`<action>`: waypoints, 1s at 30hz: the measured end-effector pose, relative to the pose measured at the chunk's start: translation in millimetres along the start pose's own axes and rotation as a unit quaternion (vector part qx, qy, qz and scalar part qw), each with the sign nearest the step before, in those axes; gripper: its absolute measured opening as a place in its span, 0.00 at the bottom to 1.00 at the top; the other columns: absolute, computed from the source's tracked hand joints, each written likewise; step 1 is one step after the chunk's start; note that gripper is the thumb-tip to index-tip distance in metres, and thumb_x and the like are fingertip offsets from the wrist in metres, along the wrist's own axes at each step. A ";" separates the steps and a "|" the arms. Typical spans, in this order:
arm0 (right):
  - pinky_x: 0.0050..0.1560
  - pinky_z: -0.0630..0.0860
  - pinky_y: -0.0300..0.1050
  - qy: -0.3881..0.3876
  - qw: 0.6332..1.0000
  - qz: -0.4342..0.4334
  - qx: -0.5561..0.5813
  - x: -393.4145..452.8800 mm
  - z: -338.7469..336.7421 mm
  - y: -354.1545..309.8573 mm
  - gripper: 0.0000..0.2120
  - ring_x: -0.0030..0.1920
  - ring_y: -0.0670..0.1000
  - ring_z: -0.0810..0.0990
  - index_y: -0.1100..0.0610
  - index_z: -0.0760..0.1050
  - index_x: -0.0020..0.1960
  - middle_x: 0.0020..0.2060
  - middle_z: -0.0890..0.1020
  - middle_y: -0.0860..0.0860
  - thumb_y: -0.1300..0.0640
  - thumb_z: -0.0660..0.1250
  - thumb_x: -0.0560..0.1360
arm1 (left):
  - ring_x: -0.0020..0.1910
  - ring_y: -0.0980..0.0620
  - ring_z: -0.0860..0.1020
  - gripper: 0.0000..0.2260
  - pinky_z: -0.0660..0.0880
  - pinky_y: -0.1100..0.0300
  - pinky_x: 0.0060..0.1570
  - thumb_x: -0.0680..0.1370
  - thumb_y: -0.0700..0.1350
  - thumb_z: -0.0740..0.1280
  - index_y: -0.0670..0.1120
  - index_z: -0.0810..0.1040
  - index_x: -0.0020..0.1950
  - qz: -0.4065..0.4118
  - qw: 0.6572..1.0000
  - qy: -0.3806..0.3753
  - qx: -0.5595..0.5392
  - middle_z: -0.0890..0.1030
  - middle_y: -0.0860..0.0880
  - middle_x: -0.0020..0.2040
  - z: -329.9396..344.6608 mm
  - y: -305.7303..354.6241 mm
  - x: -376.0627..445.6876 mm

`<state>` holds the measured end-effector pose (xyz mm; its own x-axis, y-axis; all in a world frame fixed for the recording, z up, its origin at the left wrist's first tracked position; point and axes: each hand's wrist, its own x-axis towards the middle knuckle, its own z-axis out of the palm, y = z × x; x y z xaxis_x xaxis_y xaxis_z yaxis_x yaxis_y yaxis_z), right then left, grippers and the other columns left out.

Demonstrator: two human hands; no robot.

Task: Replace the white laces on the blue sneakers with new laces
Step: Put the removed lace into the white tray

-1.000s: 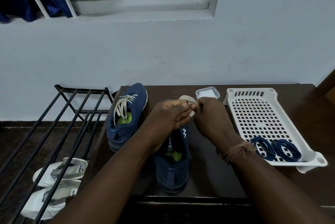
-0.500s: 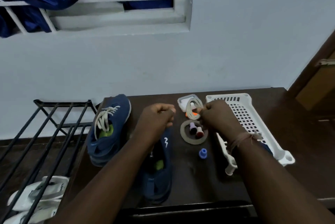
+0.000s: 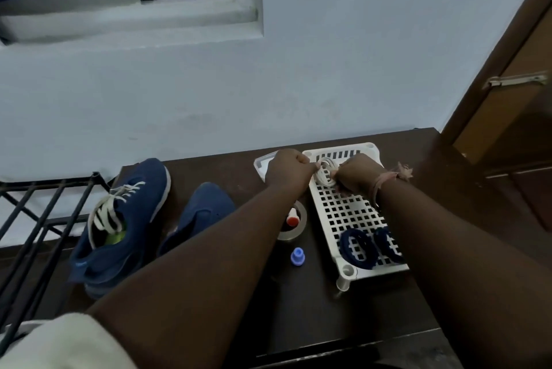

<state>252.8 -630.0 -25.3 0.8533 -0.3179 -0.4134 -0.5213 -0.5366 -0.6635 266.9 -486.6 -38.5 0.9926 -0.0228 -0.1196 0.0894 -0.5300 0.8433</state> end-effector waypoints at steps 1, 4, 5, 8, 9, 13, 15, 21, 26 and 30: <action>0.23 0.74 0.35 0.001 1.000 0.007 -0.016 5.5 0.2 -0.6 0.11 0.22 0.48 0.77 0.67 0.78 0.46 0.30 0.80 0.56 0.59 0.65 0.81 | 0.42 0.49 0.83 0.10 0.81 0.49 0.49 0.73 0.51 0.77 0.47 0.81 0.40 0.003 1.000 0.014 0.009 0.84 0.52 0.40 4.0 -3.2 1.5; 0.35 0.82 0.43 0.026 0.997 -0.006 -0.078 22.6 0.2 2.0 0.06 0.34 0.53 0.82 0.64 0.79 0.44 0.35 0.82 0.56 0.61 0.68 0.77 | 0.43 0.52 0.82 0.06 0.80 0.51 0.47 0.73 0.51 0.75 0.51 0.82 0.43 0.051 0.997 0.052 0.031 0.84 0.55 0.40 14.7 -7.6 3.7; 0.34 0.81 0.43 0.027 0.997 -0.015 -0.076 24.5 0.9 1.3 0.05 0.36 0.54 0.82 0.62 0.77 0.42 0.37 0.82 0.56 0.61 0.68 0.76 | 0.43 0.53 0.82 0.04 0.80 0.51 0.46 0.73 0.51 0.74 0.51 0.83 0.43 0.079 0.994 0.060 0.047 0.84 0.55 0.41 17.9 -7.7 3.7; 0.47 0.82 0.47 0.059 0.989 -0.037 -0.127 26.7 2.7 3.2 0.07 0.46 0.57 0.84 0.63 0.76 0.43 0.45 0.85 0.59 0.59 0.69 0.76 | 0.48 0.53 0.81 0.06 0.78 0.52 0.47 0.75 0.50 0.71 0.54 0.87 0.48 0.164 0.978 0.036 0.123 0.85 0.54 0.47 26.0 -5.0 4.3; 0.50 0.81 0.49 0.063 0.988 -0.043 -0.136 25.7 3.1 4.1 0.08 0.46 0.58 0.84 0.63 0.75 0.42 0.46 0.84 0.59 0.59 0.69 0.76 | 0.50 0.52 0.80 0.07 0.78 0.53 0.48 0.76 0.50 0.70 0.54 0.87 0.50 0.182 0.969 0.023 0.162 0.84 0.52 0.50 27.8 -4.2 5.6; 0.39 0.75 0.41 0.085 0.982 -0.063 -0.156 25.9 0.9 7.0 0.03 0.47 0.56 0.84 0.61 0.76 0.43 0.45 0.84 0.58 0.62 0.66 0.75 | 0.50 0.48 0.80 0.07 0.74 0.55 0.42 0.76 0.51 0.71 0.52 0.87 0.50 0.185 0.947 0.011 0.262 0.82 0.48 0.51 33.1 -5.0 13.8; 0.38 0.73 0.39 0.111 0.977 -0.071 -0.168 27.2 -0.4 9.8 0.05 0.47 0.55 0.84 0.63 0.78 0.48 0.43 0.84 0.57 0.63 0.67 0.73 | 0.48 0.47 0.80 0.07 0.72 0.56 0.40 0.75 0.51 0.72 0.50 0.87 0.48 0.174 0.950 0.009 0.260 0.82 0.48 0.50 34.1 -5.7 17.2; 0.47 0.79 0.43 0.131 0.968 -0.095 -0.192 33.5 -0.4 15.6 0.11 0.40 0.51 0.83 0.58 0.74 0.34 0.31 0.80 0.52 0.56 0.70 0.74 | 0.52 0.46 0.80 0.09 0.77 0.52 0.47 0.76 0.51 0.71 0.49 0.86 0.53 0.185 0.946 0.014 0.264 0.79 0.46 0.56 36.7 -5.1 17.8; 0.31 0.72 0.43 0.154 0.970 -0.098 -0.159 28.8 0.1 15.5 0.13 0.41 0.56 0.84 0.58 0.71 0.36 0.33 0.79 0.53 0.57 0.72 0.74 | 0.45 0.48 0.81 0.08 0.79 0.52 0.43 0.78 0.50 0.69 0.50 0.86 0.47 0.175 0.956 0.029 0.236 0.83 0.48 0.49 33.9 0.0 16.0; 0.40 0.69 0.42 0.192 0.947 -0.107 -0.235 11.4 -6.6 0.3 0.11 0.46 0.54 0.79 0.59 0.68 0.38 0.39 0.77 0.53 0.60 0.68 0.75 | 0.46 0.48 0.81 0.08 0.78 0.53 0.45 0.79 0.48 0.68 0.49 0.87 0.48 0.171 0.960 0.028 0.220 0.82 0.48 0.49 22.4 6.8 10.8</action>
<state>262.5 -638.9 -26.1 0.9272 -0.3741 0.0158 -0.3501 -0.8810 -0.3181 276.4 -509.4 -45.7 0.9615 -0.2203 0.1645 -0.2744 -0.8061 0.5243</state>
